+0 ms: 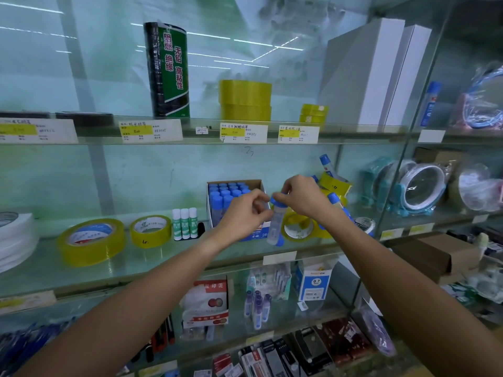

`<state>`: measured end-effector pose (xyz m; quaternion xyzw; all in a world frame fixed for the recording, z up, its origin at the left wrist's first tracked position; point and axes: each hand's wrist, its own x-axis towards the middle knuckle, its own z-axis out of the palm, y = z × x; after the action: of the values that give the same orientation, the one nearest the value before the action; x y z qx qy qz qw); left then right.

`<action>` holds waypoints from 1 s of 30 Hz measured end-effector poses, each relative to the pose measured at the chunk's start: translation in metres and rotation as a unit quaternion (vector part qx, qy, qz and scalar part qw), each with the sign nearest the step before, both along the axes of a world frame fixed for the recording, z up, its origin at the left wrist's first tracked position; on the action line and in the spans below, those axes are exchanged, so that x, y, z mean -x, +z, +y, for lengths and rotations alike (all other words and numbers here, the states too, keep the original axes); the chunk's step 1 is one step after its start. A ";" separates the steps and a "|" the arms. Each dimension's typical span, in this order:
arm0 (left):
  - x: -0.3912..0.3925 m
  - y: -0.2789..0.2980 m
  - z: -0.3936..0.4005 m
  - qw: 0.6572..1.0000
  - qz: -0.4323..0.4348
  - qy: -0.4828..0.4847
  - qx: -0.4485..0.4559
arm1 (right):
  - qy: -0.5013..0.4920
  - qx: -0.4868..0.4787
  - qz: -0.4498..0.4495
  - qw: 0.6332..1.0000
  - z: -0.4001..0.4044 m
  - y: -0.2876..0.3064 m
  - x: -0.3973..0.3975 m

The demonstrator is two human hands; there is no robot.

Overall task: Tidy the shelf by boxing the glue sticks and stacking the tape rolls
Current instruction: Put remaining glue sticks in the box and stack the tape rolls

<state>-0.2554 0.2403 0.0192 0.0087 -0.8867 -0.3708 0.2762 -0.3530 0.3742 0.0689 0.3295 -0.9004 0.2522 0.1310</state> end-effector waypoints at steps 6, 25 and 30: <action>0.014 0.025 0.004 0.998 0.014 0.047 0.027 | 0.018 0.045 0.007 0.999 -0.015 0.014 -0.009; 0.043 0.078 -0.036 0.988 -0.067 0.034 0.136 | 0.129 0.073 -0.176 0.973 -0.039 -0.003 0.027; 0.057 0.069 -0.038 0.977 -0.062 0.054 0.199 | 0.112 0.069 -0.118 0.984 -0.050 -0.018 0.036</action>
<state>-0.3123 0.2018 0.0882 0.0240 -0.9563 -0.1700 0.2365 -0.3890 0.3242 0.0508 0.3859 -0.8474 0.3642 0.0170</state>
